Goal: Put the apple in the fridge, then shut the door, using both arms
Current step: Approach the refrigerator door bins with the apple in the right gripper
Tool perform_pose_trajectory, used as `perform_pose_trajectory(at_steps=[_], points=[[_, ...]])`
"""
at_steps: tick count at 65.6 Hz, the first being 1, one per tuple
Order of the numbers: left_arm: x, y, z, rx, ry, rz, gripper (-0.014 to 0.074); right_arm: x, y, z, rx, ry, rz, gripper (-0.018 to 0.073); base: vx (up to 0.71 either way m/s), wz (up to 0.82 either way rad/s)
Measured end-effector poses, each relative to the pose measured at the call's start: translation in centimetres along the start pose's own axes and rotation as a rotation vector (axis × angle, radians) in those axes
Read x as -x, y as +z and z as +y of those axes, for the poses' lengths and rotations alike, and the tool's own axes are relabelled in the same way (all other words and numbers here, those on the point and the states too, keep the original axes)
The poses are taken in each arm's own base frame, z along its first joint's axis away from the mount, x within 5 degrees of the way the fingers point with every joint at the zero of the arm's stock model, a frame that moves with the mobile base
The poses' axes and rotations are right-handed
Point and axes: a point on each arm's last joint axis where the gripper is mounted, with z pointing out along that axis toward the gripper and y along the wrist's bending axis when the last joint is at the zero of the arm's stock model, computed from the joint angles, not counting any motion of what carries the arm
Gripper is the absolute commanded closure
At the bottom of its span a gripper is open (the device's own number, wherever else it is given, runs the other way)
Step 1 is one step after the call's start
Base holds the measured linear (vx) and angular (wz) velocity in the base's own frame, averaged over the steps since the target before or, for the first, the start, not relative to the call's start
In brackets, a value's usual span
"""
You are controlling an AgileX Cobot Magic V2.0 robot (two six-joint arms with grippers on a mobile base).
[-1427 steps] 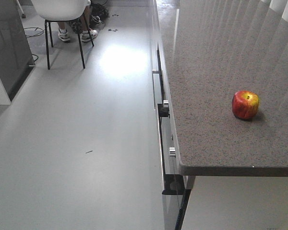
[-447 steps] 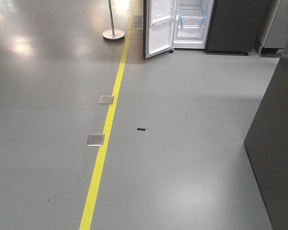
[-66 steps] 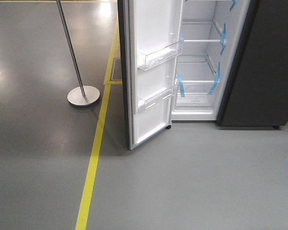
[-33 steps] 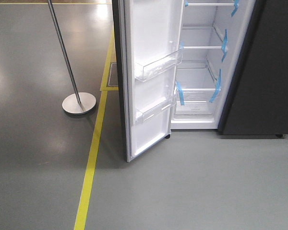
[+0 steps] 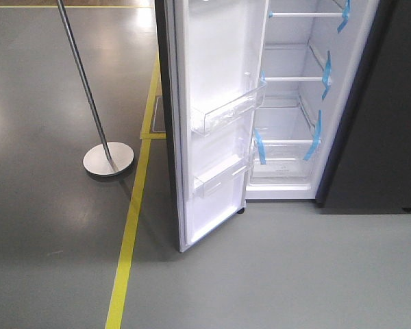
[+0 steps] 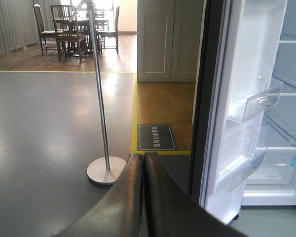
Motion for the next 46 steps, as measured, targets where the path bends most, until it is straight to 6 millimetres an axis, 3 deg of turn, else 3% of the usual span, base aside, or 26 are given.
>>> perform_pose_trajectory(at_steps=[46], points=[[0.00, 0.00, 0.00, 0.000, 0.000, 0.000, 0.0603, 0.00, 0.00, 0.00, 0.000, 0.000, 0.000, 0.0464, 0.21, 0.00]])
